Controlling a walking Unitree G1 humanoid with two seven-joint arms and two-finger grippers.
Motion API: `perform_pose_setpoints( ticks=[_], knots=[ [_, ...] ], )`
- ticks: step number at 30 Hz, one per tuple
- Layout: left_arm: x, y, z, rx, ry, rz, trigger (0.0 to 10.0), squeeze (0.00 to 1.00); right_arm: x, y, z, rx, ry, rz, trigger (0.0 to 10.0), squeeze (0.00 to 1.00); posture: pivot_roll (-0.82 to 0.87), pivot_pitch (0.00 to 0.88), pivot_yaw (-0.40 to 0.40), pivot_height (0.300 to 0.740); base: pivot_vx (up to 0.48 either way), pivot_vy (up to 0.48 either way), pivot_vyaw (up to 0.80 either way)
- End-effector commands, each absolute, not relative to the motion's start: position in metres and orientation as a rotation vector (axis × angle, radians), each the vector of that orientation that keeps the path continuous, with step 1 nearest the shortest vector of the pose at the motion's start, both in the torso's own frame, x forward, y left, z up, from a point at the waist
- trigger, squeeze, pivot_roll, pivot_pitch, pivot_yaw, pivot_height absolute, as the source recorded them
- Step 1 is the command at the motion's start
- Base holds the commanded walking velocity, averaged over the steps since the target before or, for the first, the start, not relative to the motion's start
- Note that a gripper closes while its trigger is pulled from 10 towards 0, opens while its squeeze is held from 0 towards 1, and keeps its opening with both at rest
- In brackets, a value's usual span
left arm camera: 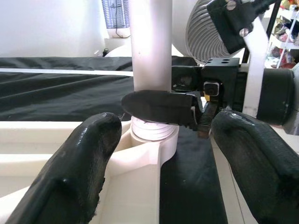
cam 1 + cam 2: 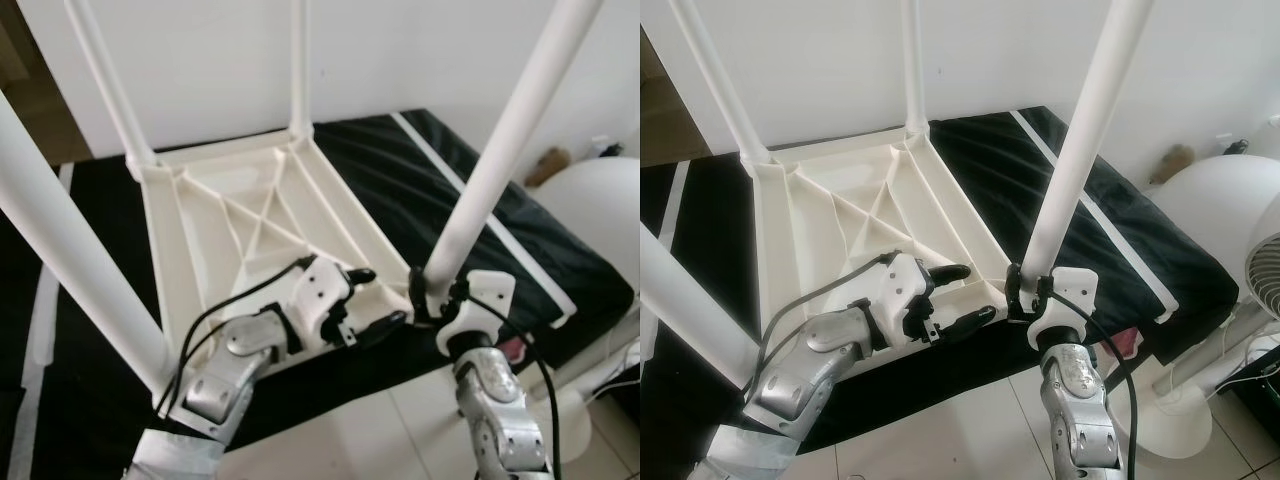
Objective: Building children table
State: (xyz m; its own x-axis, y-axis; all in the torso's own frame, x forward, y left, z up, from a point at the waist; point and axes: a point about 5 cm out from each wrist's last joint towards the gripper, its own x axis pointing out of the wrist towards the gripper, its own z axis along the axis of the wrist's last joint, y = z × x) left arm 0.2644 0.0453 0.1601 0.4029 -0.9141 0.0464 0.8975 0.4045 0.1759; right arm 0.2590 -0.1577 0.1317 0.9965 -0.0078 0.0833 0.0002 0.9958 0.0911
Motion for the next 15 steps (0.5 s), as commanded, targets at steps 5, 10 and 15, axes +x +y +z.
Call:
perform_pose_setpoints(
  ticks=[5,10,15],
  knots=[
    [0.266,0.05,0.156,0.158,-0.134,-1.144,10.0,0.0,0.255,-0.166,0.131,0.072,-0.082,0.014,10.0,0.0,-0.1,0.029,-0.012,0.74,0.0,0.0,0.0],
    [0.264,0.047,0.156,0.185,-0.137,-1.176,10.0,0.0,0.262,-0.182,0.134,-0.019,-0.07,0.086,10.0,0.0,-0.11,0.04,-0.006,0.74,0.0,0.0,0.0],
    [0.267,0.048,0.156,0.215,-0.14,-1.172,10.0,0.0,0.271,-0.184,0.135,-0.048,-0.058,0.174,10.0,0.0,-0.1,0.044,-0.003,0.74,0.0,0.0,0.0]
  ],
)
